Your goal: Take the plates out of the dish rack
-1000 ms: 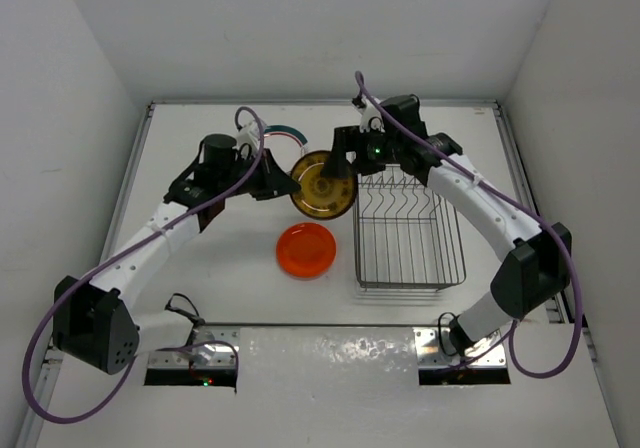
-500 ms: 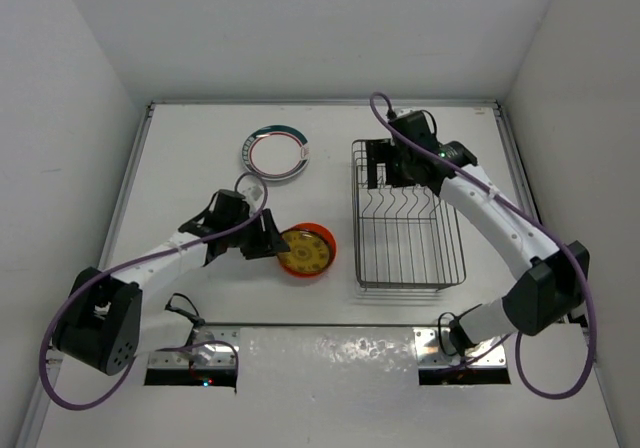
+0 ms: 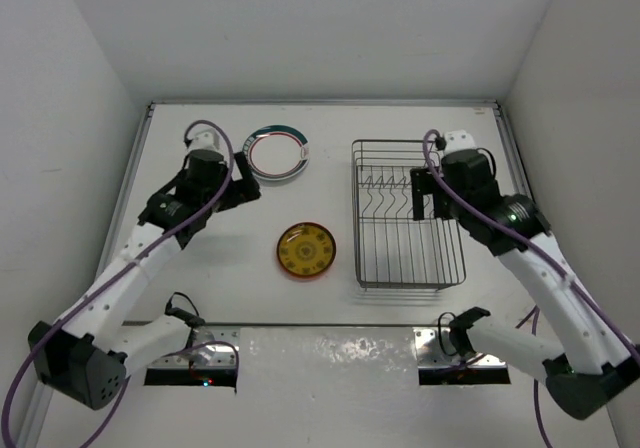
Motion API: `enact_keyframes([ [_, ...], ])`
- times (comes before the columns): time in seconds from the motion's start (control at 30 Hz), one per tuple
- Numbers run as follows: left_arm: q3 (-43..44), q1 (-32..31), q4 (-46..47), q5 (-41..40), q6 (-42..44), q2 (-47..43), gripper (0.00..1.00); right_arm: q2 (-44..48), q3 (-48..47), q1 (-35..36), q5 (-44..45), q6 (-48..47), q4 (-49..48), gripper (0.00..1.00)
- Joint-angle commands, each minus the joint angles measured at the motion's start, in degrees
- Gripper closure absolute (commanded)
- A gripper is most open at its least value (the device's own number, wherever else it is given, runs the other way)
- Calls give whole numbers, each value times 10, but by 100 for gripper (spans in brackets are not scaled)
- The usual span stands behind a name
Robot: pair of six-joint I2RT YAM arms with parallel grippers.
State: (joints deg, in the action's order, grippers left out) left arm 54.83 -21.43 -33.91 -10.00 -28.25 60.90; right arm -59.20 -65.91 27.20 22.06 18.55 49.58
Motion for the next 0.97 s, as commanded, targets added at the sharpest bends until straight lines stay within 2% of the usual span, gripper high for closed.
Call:
enact_keyframes([
  [0.0, 32, 13, -69, -218, 15, -62, 0, 65, -13, 0, 82, -11, 69, 1],
  [0.13, 51, 15, -85, -304, 33, -133, 0, 137, -21, 0, 106, -11, 111, 1],
  [0.33, 63, 14, -135, -341, 51, -230, 0, 210, -50, 0, 144, -15, 186, 1],
  [0.53, 48, 15, -196, -327, 33, -318, 0, 275, -20, 1, 186, -11, 230, 1],
  [0.63, 45, 14, -197, -277, 39, -371, 0, 298, -9, 0, 198, -5, 240, 1],
  [0.93, 47, 14, -208, -261, 34, -372, 0, 317, 7, 1, 183, 11, 231, 1],
])
